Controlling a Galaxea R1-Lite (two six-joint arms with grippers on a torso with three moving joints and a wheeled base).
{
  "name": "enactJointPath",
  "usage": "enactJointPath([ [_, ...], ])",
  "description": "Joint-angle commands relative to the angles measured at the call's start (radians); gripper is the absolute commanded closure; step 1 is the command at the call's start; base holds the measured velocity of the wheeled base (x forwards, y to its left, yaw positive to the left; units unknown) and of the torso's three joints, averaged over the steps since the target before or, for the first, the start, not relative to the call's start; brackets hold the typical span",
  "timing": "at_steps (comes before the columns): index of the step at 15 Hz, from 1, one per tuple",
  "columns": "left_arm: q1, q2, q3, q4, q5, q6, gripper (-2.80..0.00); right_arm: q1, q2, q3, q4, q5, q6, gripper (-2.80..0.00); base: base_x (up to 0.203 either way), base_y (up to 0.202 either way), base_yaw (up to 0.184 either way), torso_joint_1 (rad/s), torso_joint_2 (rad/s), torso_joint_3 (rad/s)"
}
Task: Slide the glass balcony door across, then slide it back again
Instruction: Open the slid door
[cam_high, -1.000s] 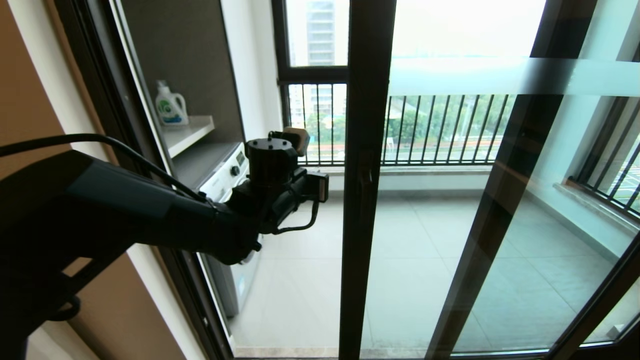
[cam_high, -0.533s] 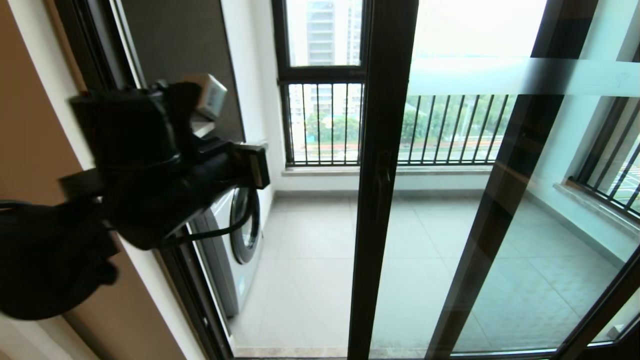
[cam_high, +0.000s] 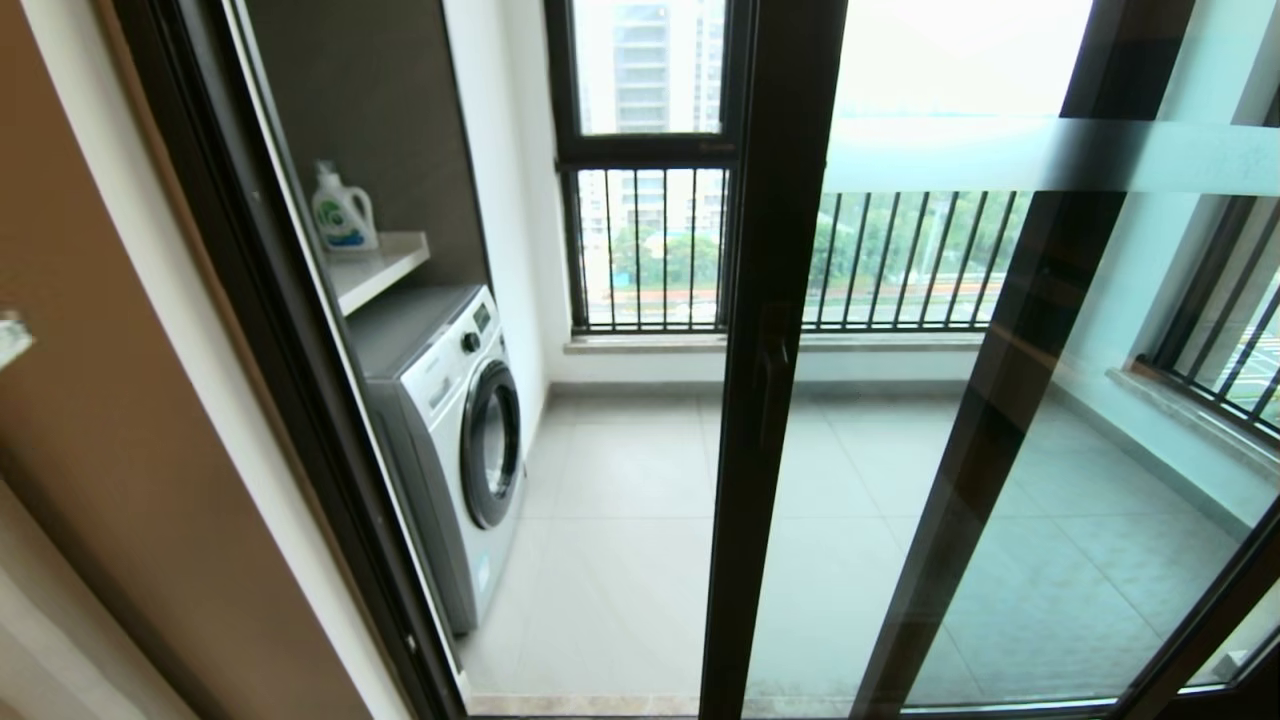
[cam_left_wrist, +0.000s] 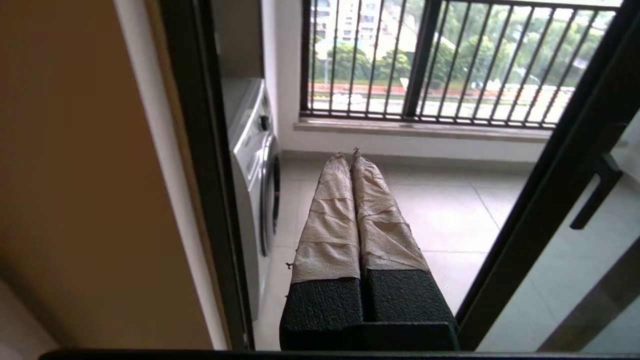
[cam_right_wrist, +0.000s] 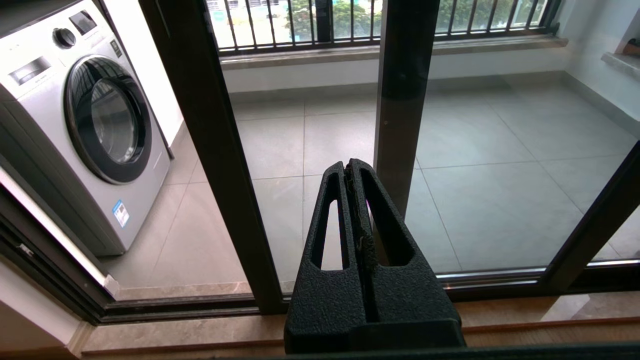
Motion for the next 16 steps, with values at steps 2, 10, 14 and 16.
enactJointPath([
  [2, 0.195, -0.256, 0.002, 0.058, -0.002, 0.068, 0.00, 0.000, -0.001, 0.000, 0.001, 0.000, 0.000, 0.00, 0.000, 0.000, 0.000, 0.000, 0.00, 0.000],
  [10, 0.260, -0.587, 0.086, 0.288, -0.065, 0.114, 0.00, 0.000, -0.001, 0.000, 0.001, 0.000, 0.000, 0.00, 0.000, 0.000, 0.000, 0.000, 0.00, 0.000],
  [14, 0.256, -0.642, 0.276, 0.323, -0.071, 0.109, 0.00, 0.000, -0.001, 0.000, 0.001, 0.000, 0.000, 0.00, 0.000, 0.000, 0.000, 0.000, 0.00, 0.000],
  [16, 0.248, -0.681, 0.419, 0.300, -0.078, 0.133, 0.00, 0.000, 0.000, 0.000, 0.001, 0.000, 0.000, 0.00, 0.000, 0.000, 0.000, 0.000, 0.00, 0.000],
])
